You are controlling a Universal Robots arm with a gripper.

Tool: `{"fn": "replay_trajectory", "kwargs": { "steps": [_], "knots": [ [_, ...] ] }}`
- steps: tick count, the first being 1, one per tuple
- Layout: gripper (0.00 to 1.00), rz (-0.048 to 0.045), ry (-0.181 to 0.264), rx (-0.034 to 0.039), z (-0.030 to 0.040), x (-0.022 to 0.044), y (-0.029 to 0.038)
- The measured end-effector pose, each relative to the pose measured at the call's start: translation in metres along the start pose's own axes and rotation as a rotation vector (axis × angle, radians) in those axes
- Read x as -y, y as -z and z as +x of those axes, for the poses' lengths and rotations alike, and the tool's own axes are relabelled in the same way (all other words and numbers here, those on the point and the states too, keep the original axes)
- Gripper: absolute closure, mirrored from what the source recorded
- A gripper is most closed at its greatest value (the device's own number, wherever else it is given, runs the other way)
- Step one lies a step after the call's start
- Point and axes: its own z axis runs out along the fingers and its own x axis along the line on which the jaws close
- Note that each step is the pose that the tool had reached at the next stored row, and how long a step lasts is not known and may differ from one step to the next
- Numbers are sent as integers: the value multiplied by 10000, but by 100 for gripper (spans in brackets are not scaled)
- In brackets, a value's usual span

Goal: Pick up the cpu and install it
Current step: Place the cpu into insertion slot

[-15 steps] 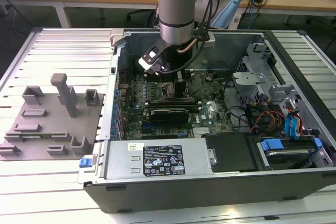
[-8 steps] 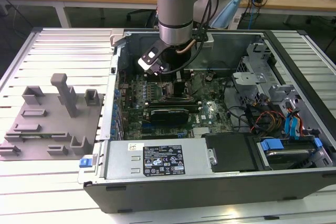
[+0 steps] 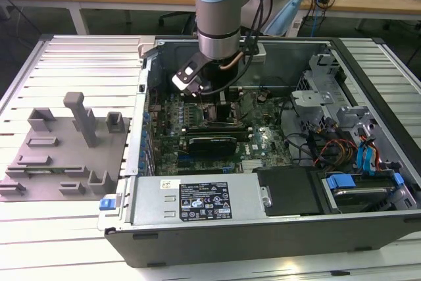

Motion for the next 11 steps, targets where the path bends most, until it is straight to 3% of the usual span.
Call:
{"fn": "replay_trajectory", "kwargs": {
  "steps": [7,11],
  "knots": [
    [45,1,-16,2,1,1,-12],
    [45,1,-20,-38,0,2,-20]
  ]
}}
